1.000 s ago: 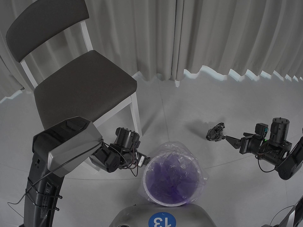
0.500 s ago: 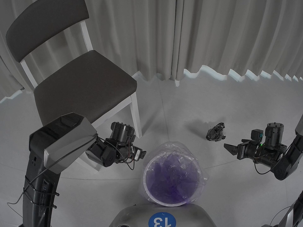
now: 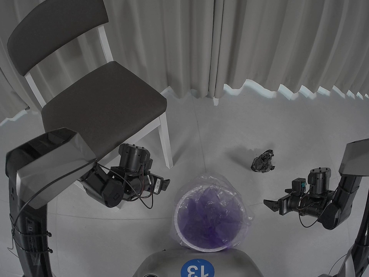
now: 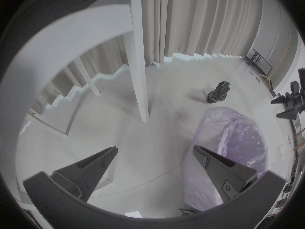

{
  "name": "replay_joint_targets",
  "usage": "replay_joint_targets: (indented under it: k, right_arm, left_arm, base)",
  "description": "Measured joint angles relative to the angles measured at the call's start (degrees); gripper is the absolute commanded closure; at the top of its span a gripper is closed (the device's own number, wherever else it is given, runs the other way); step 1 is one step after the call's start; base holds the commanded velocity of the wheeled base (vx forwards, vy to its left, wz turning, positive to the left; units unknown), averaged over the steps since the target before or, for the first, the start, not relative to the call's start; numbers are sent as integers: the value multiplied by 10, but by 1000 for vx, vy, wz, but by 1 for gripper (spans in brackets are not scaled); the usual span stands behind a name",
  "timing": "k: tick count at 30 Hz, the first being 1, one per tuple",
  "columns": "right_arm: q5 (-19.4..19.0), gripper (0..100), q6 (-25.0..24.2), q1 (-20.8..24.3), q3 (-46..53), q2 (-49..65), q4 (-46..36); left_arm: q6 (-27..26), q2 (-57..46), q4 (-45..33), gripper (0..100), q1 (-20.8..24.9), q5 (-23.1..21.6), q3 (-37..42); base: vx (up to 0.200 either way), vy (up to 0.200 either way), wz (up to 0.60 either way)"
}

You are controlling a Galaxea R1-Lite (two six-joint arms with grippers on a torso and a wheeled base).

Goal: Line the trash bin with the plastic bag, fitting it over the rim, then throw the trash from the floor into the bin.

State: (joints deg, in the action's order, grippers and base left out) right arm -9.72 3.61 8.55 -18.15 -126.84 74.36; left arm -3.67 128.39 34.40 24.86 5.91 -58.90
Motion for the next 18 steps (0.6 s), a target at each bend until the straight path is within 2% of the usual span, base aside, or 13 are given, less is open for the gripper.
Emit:
replay_joint_targets:
  k: [4,8,12,18]
  right_arm:
    - [4,0,9,20,14,-55,67]
    - [7,0,59,37,20,-111,106]
    - [7,0,106,44,17,-147,114]
    - [7,0,114,49,-18,-169,71]
  left_arm:
    - [3,-28,19,0,3,0,25]
    - [7,-55,32,0,5,0,45]
    - [12,-84,37,0,7,0,64]
    - [20,-104,39,0,8,-1,77]
  base:
    - [0,0,0]
    - [0,0,0]
    - [0,0,0]
    - [0,0,0]
